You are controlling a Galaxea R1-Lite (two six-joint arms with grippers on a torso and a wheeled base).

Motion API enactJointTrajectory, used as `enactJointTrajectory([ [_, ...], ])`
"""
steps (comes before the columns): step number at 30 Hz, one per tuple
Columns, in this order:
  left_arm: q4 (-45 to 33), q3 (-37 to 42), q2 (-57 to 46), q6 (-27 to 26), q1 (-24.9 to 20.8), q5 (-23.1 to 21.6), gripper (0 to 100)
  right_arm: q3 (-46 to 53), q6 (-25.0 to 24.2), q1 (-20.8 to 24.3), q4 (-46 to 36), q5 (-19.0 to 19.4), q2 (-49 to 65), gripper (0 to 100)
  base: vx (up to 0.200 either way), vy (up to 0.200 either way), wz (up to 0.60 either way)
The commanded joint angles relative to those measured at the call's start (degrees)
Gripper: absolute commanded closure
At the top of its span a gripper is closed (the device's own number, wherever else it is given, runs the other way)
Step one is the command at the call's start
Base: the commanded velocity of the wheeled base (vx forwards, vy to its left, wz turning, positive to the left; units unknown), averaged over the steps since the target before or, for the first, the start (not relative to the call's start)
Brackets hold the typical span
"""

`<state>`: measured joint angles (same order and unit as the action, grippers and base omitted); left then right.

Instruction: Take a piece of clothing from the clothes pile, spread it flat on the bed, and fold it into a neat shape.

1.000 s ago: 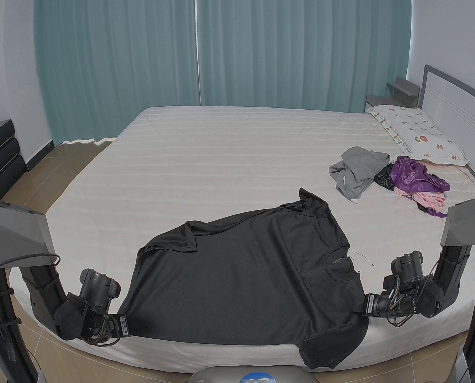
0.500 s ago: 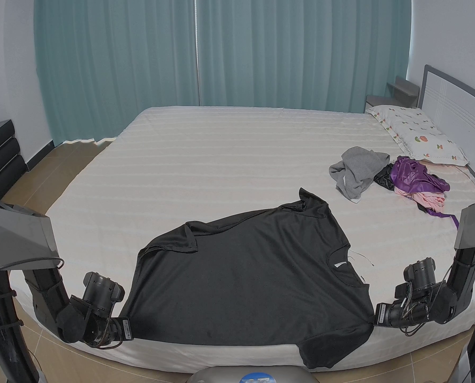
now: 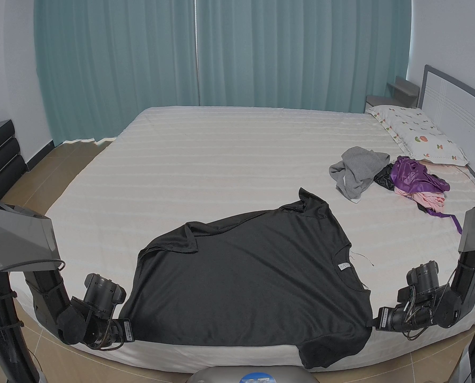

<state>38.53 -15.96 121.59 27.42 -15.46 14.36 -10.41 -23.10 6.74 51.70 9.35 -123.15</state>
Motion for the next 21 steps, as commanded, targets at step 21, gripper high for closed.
enactJointTrajectory([
  [21,1.5,-1.6,-14.3,0.2,3.0,-4.4,0,0.7,-18.6,7.6,7.6,2.0,13.0,0,0.0,0.0,0.0],
])
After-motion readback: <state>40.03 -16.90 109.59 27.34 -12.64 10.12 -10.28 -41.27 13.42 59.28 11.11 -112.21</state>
